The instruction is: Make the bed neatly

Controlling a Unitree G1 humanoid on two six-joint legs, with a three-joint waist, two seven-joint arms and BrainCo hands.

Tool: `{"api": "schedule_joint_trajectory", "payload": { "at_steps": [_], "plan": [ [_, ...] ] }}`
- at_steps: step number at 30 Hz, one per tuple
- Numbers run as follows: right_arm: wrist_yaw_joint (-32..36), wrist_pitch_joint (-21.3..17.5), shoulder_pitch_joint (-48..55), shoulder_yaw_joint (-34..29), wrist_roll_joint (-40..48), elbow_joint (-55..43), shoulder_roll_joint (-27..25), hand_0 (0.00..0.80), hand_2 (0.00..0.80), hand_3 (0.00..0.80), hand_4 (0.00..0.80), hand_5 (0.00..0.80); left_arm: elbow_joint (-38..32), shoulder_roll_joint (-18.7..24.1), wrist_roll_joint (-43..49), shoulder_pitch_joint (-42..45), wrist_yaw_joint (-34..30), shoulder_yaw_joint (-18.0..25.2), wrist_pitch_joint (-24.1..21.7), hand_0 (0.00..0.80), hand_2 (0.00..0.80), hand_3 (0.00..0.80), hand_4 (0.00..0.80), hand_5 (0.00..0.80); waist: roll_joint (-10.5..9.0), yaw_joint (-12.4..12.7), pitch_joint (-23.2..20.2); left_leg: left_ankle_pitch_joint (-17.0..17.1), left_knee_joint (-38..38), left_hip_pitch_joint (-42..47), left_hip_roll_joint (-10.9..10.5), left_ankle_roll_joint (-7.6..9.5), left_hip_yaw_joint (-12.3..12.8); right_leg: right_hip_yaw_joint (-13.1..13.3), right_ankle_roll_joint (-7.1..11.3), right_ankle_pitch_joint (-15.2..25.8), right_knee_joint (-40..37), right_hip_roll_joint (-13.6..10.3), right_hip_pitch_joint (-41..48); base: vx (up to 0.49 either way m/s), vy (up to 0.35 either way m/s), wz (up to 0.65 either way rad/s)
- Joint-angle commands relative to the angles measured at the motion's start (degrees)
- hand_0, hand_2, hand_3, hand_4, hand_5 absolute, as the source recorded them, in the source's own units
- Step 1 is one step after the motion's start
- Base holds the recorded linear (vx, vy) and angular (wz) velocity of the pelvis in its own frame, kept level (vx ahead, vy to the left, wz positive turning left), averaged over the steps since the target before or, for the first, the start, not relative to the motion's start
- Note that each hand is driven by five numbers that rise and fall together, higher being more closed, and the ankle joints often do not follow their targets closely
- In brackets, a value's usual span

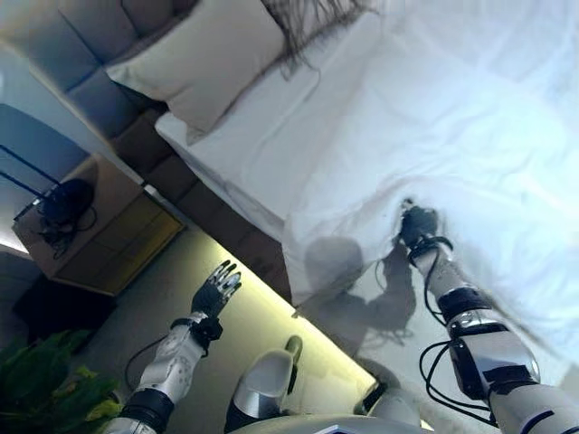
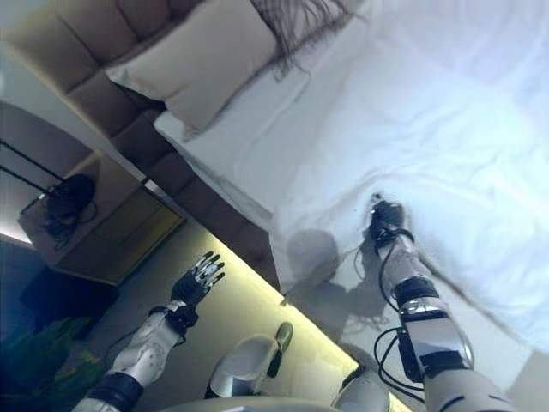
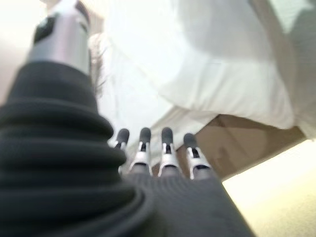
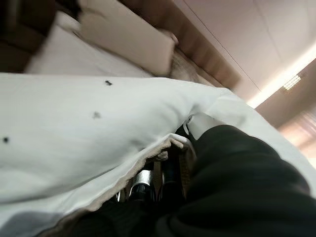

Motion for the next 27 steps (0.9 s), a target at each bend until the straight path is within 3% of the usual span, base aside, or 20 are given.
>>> {"api": "schedule_joint_trajectory", "payload": {
  "at_steps": [1, 9, 14, 21, 27],
  "plan": [
    [0.6, 0.3, -4.4, 2.1, -3.4, -6.7, 2.2, 0.8, 0.8, 0.8, 0.8, 0.8, -3.0, 0.1, 2.3, 0.5, 0.4, 1.0, 0.2, 0.0, 0.0, 0.0, 0.0, 0.0, -2.98, 4.5, -2.7, 4.4, -3.5, 1.4, 1.9, -0.03, -2.1, -1.0, 4.25, 14.8, -13.4, -1.9, 9.7, 0.09, 0.095, 0.4],
    [0.9, 2.6, -8.1, 8.5, -9.5, -3.6, 2.9, 0.8, 0.8, 0.8, 0.8, 0.8, -4.0, -0.1, 3.4, 3.4, -2.4, 2.0, 3.8, 0.0, 0.0, 0.0, 0.0, 0.0, -4.03, 8.6, -4.6, 4.9, -5.3, 5.5, 1.6, -0.23, -3.8, -4.8, 5.05, 15.2, -13.9, -4.1, 16.3, 0.088, 0.116, 0.4],
    [4.9, 4.4, -11.4, 13.1, -11.5, -2.9, 5.1, 0.8, 0.8, 0.8, 0.8, 0.8, -6.2, 0.7, 4.0, 5.4, -3.0, 1.4, 6.0, 0.0, 0.0, 0.0, 0.0, 0.0, -4.16, 10.7, -5.2, 5.3, -6.0, 6.8, 1.0, -0.01, -5.3, -7.0, 5.71, 15.8, -13.1, -5.5, 18.5, 0.091, 0.138, 0.42],
    [5.3, 5.0, -14.3, 19.7, -14.3, -4.6, 9.6, 0.8, 0.8, 0.8, 0.8, 0.8, -7.6, 1.2, 2.8, 5.8, -1.2, 1.0, 7.8, 0.0, 0.0, 0.0, 0.0, 0.0, -4.61, 12.3, -5.2, 5.4, -4.7, 6.6, 0.2, 0.09, -5.6, -9.3, 6.62, 16.9, -13.8, -6.4, 20.9, 0.049, 0.113, 0.33],
    [5.3, 7.8, -16.6, 22.4, -14.8, -5.4, 11.6, 0.8, 0.8, 0.8, 0.8, 0.8, -8.5, 1.9, 1.4, 6.3, -0.1, 0.4, 7.8, 0.0, 0.0, 0.0, 0.0, 0.0, -5.28, 13.1, -5.1, 4.4, -2.5, 6.3, -0.8, 0.62, -5.6, -10.0, 7.35, 19.4, -12.6, -8.3, 21.3, 0.045, 0.088, 0.05]
  ]
}}
